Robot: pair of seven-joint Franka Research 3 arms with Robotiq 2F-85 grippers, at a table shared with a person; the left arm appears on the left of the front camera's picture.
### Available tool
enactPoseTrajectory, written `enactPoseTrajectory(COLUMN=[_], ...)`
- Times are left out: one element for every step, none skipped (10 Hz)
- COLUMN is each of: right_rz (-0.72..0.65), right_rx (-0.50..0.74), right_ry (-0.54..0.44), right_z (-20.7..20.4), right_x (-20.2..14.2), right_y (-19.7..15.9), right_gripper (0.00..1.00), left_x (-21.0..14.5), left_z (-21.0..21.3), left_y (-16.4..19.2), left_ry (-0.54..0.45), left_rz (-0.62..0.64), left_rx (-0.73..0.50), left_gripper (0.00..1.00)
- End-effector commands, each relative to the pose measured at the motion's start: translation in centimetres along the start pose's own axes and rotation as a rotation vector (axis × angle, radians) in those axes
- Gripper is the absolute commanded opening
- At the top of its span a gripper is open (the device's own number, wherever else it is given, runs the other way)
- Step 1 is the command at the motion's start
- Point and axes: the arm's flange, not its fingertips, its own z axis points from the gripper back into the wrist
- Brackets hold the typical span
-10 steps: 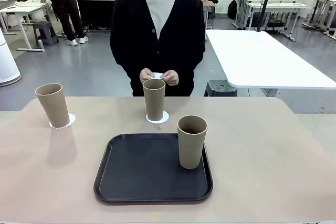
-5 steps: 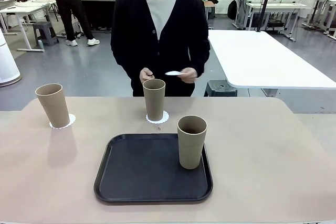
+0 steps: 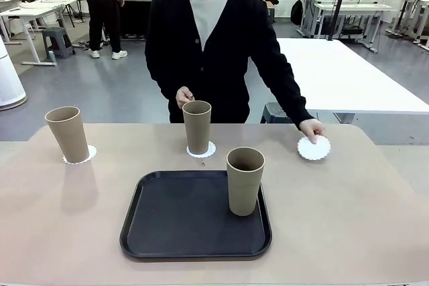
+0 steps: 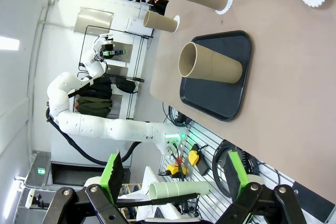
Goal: Place coasters on the table and set cups on them.
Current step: Take one Reusable plastic cup from the Flat Tray and place it on a coaster set by the human.
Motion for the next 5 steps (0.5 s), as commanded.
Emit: enactPoseTrajectory(right_rz=[0.006, 0.006, 0.006, 0.006, 0.006], right_rx=[0.015, 0.015, 0.015, 0.015, 0.015], right_ry=[-0.001, -0.001, -0.001, -0.001, -0.001], right_z=[-0.07, -0.07, -0.07, -0.07, -0.07], right_x=[0.09, 0.09, 0.09, 0.09, 0.09], right_y=[-0.01, -0.01, -0.01, -0.01, -0.01], right_gripper=[1.0, 1.0, 1.0, 1.0, 1.0], left_x=[-0.19, -0.19, -0.19, -0.19, -0.19], left_z=[-0.01, -0.01, -0.01, -0.01, -0.01], left_y=[-0.2, -0.2, -0.2, -0.2, -0.2], left_ry=[-0.007, -0.007, -0.007, -0.007, -0.007], left_rz=[-0.003, -0.003, -0.003, -0.003, -0.003], left_rx=[-0.002, -0.002, -0.002, -0.002, -0.002], left_gripper=[1.0, 1.0, 1.0, 1.0, 1.0])
